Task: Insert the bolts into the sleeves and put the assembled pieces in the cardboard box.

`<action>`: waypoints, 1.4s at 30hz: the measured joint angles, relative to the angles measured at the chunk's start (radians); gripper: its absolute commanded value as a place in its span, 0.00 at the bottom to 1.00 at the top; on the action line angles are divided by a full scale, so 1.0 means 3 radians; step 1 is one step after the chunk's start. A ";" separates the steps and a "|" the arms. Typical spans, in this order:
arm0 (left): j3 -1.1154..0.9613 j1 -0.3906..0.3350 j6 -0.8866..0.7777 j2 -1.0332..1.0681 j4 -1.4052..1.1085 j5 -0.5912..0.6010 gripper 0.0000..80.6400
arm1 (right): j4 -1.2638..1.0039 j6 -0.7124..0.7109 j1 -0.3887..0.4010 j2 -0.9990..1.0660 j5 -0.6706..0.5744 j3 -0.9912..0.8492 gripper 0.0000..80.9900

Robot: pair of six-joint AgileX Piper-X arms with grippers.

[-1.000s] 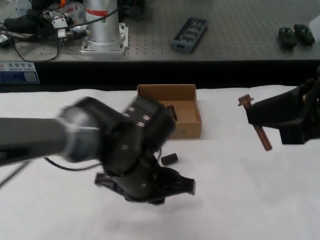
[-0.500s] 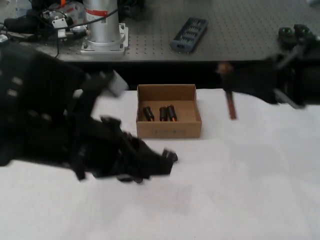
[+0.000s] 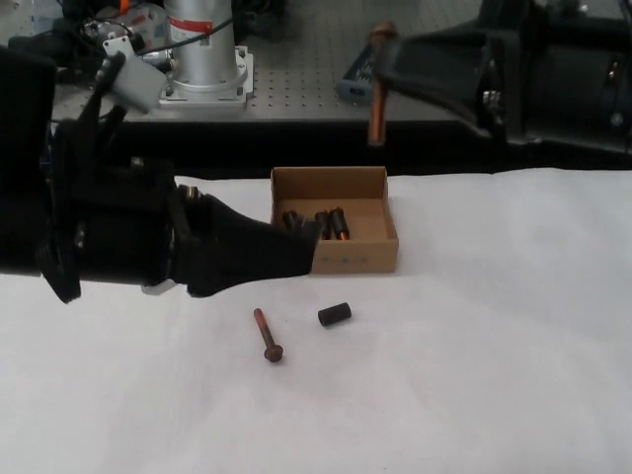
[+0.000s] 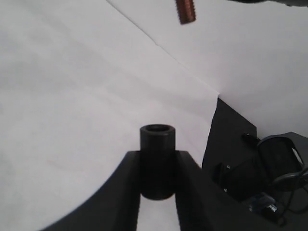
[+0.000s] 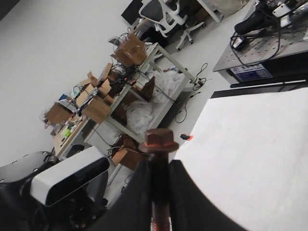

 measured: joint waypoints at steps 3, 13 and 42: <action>0.0000 0.0000 0.0000 0.0000 -0.0027 0.0039 0.01 | -0.0013 0.0000 0.0056 0.0027 -0.0008 0.0000 0.03; 0.0000 0.0000 -0.0183 0.0000 -0.0297 0.0241 0.01 | -0.0012 0.0000 0.0064 0.0028 -0.0008 0.0000 0.03; 0.0008 0.0000 -0.0365 0.0000 -0.0694 0.0337 0.01 | -0.0065 0.0000 0.0064 0.0028 -0.0056 0.0000 0.03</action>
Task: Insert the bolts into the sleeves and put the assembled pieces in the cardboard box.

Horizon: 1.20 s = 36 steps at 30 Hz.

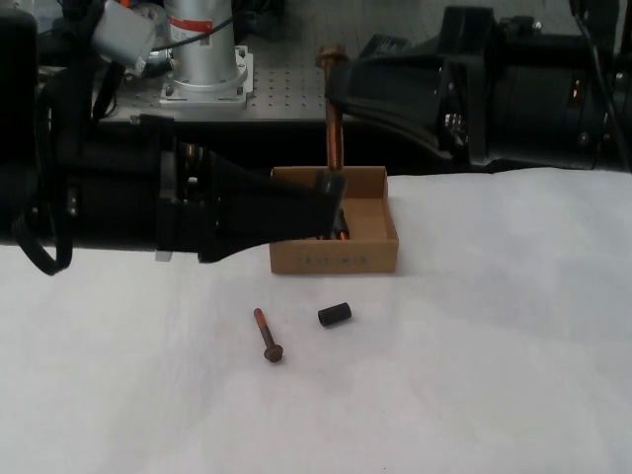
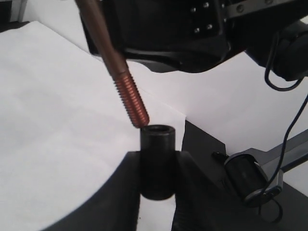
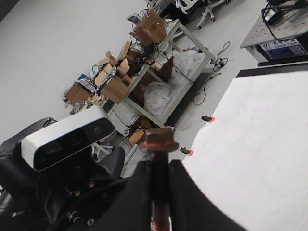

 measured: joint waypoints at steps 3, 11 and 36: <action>0.0013 0.0000 -0.0052 0.0000 -0.0066 0.0000 0.01 | 0.0008 0.0000 0.0000 0.0010 0.0000 0.0000 0.03; 0.0011 0.0000 -0.0073 0.0000 -0.0142 -0.0061 0.01 | 0.0001 0.0000 0.0000 0.0008 0.0000 0.0006 0.03; 0.0011 0.0000 -0.0074 0.0000 0.0142 -0.0179 0.01 | -0.0078 0.0000 -0.0045 0.0008 -0.0101 0.0006 0.03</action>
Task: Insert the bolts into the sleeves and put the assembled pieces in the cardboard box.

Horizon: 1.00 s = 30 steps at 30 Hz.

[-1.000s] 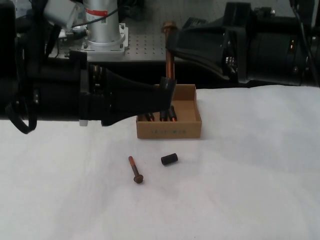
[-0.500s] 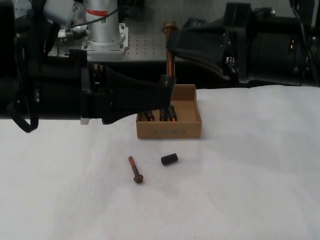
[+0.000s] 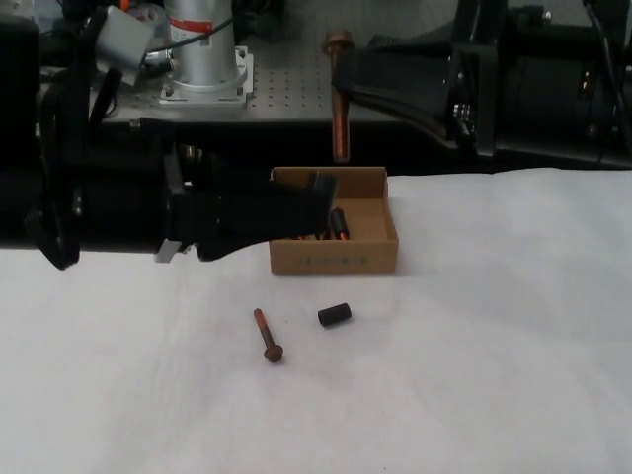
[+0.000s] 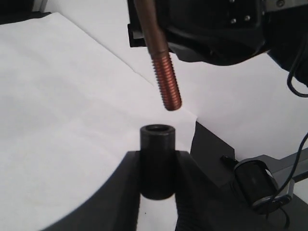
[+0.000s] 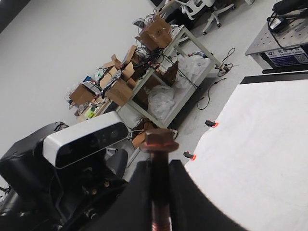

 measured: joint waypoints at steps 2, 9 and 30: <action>0.0000 0.0000 0.0000 0.0013 0.0000 0.0000 0.01 | 0.0000 0.0000 0.0007 0.0000 -0.0003 0.0000 0.03; 0.0000 0.0000 -0.0045 0.0081 -0.0105 -0.0010 0.01 | -0.0018 0.0000 0.0008 0.0000 -0.0010 0.0000 0.03; 0.0000 0.0000 -0.0239 0.0081 -0.0228 0.0029 0.01 | -0.0017 0.0000 0.0008 0.0000 -0.0025 0.0000 0.03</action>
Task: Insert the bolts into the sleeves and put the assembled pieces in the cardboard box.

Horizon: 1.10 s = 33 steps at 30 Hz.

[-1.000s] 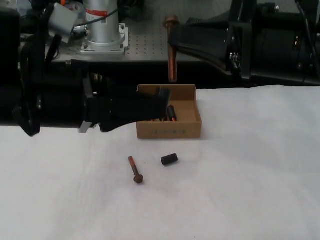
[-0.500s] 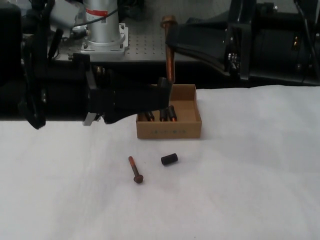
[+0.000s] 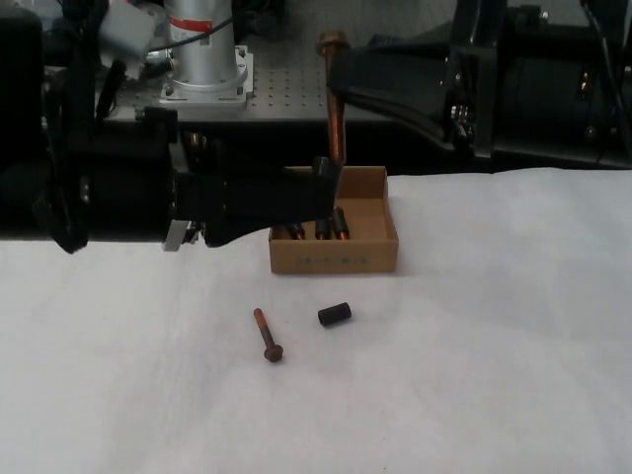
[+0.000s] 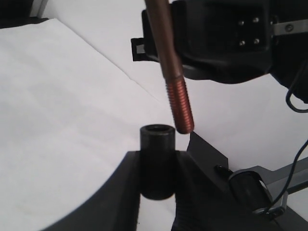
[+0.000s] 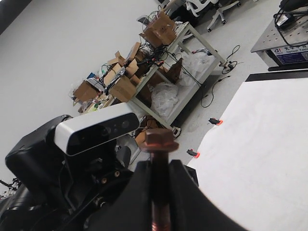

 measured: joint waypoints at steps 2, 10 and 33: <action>0.0000 0.0000 0.0018 0.0000 0.0049 0.0014 0.01 | 0.0000 0.0000 0.0000 0.0000 0.0000 0.0000 0.03; 0.0000 0.0000 0.0052 0.0000 0.0074 0.0039 0.01 | 0.0000 0.0000 0.0000 0.0000 0.0000 0.0000 0.03; 0.0000 0.0000 -0.0059 0.0000 -0.0003 0.0135 0.01 | 0.0000 -0.0021 0.0000 0.0000 0.0000 0.0000 0.03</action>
